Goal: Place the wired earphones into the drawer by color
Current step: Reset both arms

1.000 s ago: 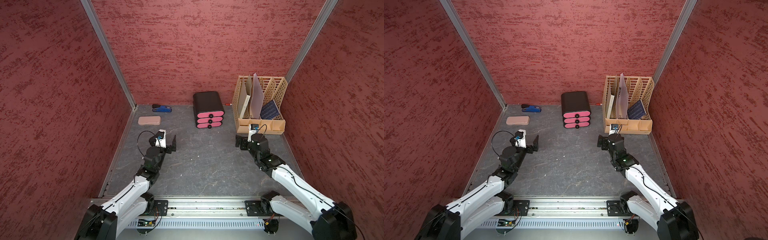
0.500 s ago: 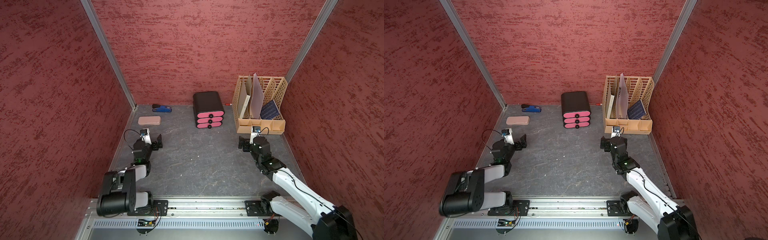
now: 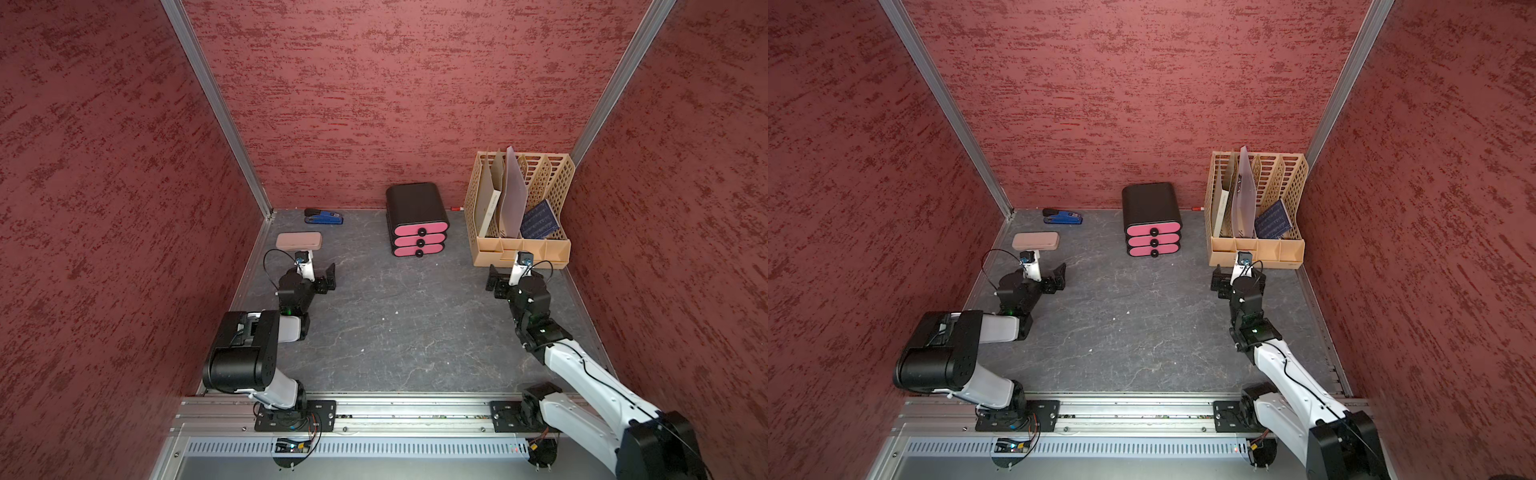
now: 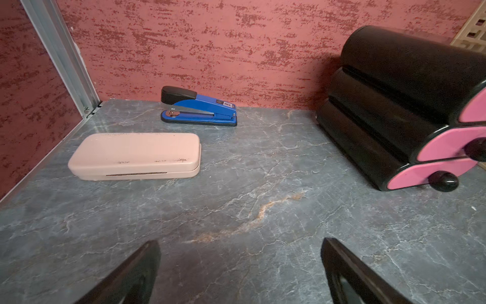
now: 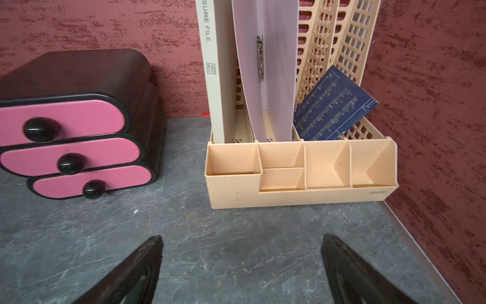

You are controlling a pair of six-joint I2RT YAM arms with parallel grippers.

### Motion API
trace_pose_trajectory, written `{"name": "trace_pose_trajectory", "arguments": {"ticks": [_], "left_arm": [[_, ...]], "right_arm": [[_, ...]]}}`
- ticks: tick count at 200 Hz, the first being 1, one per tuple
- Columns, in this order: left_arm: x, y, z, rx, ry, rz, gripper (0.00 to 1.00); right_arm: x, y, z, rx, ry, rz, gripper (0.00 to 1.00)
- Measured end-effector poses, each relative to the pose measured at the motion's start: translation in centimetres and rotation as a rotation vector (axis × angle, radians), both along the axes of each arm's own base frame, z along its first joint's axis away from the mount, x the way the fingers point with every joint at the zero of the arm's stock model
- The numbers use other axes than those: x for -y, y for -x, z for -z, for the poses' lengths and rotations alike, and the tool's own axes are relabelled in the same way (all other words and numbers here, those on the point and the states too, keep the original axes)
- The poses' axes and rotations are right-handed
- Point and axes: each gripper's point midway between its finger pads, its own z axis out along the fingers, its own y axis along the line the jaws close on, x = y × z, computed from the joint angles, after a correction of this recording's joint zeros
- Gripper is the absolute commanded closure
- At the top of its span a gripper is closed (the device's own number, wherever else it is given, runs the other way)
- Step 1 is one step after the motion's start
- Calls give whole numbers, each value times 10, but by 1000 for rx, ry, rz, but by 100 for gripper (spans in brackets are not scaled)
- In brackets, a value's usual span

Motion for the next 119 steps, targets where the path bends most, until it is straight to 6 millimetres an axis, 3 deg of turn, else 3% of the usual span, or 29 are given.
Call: {"name": "trace_pose_trajectory", "arguments": {"ticks": [42,68,102,119], "left_arm": [[-2,0,1,-2,-20,-27,0],[-2,-1,1,-1,-26,-34,0],[-4,0,1,-1,-34,-45,0],[-4,-1,1,-1,-38,-48,0]], "right_arm": [[24,-24,20,-1,16,51,1],[31,-35,58,-34,16,51,2],[32,-35,108,-77,10,34,2],[33,-36,114,-90,9,33,2]]}}
